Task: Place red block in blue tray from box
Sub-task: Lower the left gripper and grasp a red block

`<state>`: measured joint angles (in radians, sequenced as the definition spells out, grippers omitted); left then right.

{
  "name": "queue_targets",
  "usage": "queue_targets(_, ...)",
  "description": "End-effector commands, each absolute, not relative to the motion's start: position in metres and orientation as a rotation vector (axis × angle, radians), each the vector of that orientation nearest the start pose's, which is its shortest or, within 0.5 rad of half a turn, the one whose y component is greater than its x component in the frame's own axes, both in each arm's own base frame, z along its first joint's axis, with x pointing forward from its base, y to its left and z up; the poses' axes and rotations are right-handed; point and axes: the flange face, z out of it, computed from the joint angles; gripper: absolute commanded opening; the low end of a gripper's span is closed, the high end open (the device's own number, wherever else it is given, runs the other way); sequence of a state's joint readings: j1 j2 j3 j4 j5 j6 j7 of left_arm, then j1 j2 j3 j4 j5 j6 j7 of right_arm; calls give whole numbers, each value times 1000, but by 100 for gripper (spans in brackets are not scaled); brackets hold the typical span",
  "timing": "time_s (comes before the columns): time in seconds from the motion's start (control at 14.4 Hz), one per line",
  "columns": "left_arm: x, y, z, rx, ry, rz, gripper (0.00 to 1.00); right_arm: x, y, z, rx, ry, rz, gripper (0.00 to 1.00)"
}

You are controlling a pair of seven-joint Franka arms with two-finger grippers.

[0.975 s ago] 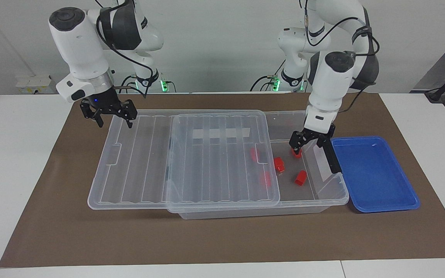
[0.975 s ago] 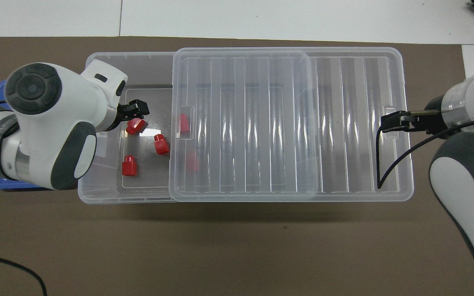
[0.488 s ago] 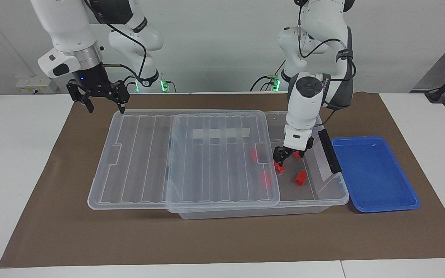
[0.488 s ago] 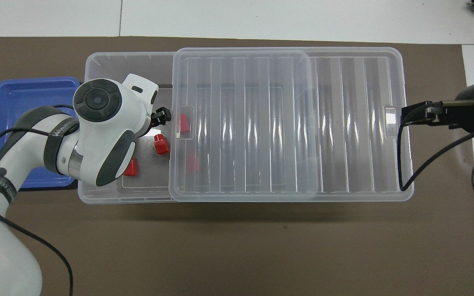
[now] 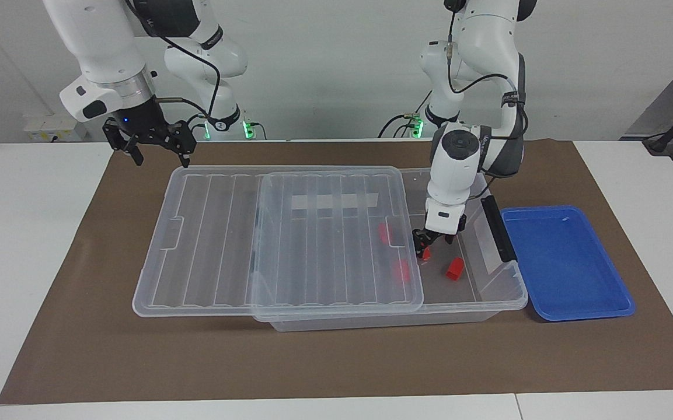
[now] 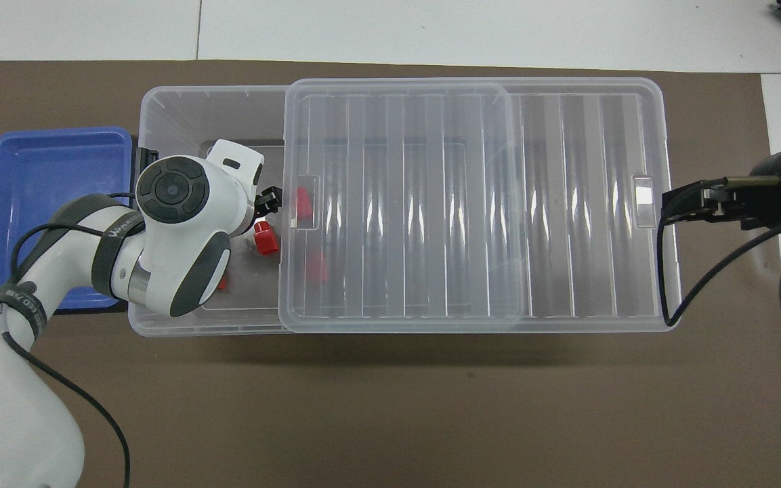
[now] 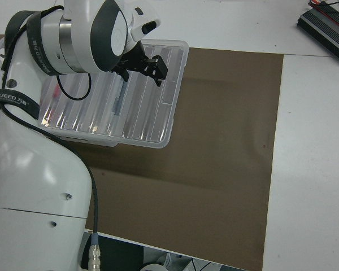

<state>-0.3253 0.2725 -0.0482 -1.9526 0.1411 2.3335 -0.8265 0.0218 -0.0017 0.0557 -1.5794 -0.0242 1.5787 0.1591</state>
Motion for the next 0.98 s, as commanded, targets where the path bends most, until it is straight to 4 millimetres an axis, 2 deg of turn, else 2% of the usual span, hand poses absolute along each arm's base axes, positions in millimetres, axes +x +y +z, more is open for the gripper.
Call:
queue_targets(0.0, 577, -221, 338, -3054, -582, -256, 100, 546, 38, 621, -3149, 164, 15, 100)
queue_targets(0.21, 572, -221, 328, -3056, -573, -248, 100, 542, 33, 625, -3149, 179, 24, 100)
queue_targets(0.49, 553, -232, 315, -3048, -528, -196, 100, 540, 30, 624, -3151, 179, 56, 100)
queue_targets(0.77, 547, -240, 314, -3050, -495, -192, 100, 541, 21, 625, -3148, 189, 52, 100)
queue_targets(0.84, 545, -240, 312, -3049, -481, -187, 96, 541, 22, 625, -3148, 184, 52, 100)
queue_targets(0.91, 545, -239, 312, -3052, -457, -188, 88, 541, 21, 624, -3148, 186, 54, 100)
